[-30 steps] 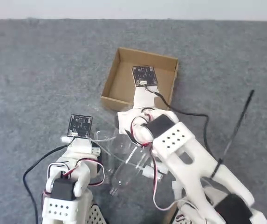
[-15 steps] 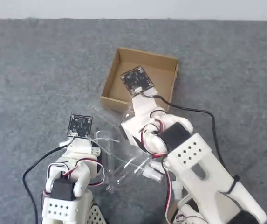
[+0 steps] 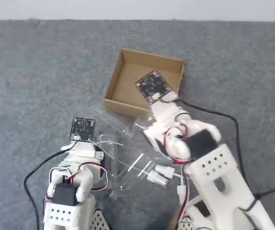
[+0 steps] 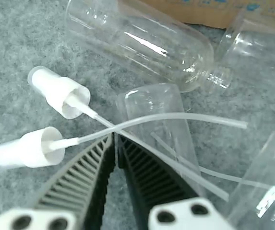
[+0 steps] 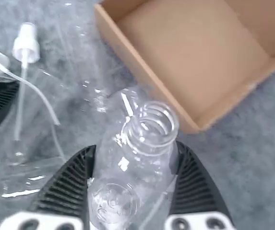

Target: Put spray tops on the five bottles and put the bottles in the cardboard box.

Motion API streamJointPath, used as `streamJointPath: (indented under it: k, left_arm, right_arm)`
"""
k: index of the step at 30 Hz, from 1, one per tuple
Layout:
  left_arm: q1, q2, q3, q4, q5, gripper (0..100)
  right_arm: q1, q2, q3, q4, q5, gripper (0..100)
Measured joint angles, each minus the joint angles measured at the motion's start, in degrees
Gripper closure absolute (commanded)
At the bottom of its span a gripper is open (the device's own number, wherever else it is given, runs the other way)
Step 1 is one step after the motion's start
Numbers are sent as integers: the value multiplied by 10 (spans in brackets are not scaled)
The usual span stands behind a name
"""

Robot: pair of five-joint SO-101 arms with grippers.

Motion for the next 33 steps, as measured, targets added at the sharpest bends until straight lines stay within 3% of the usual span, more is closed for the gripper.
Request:
streamJointPath:
  k: [8,21,27,33]
  left_arm:
    - [0,0,0,0,0,988]
    - [0,0,0,0,0,988]
    - [0,0,0,0,0,988]
    - [0,0,0,0,0,988]
  right_arm:
    - [91,-53,0,64,62,992]
    - [271,-57,0,135,248,991]
    - [304,-58,62,135,342,991]
    - [308,-58,149,79,358,989]
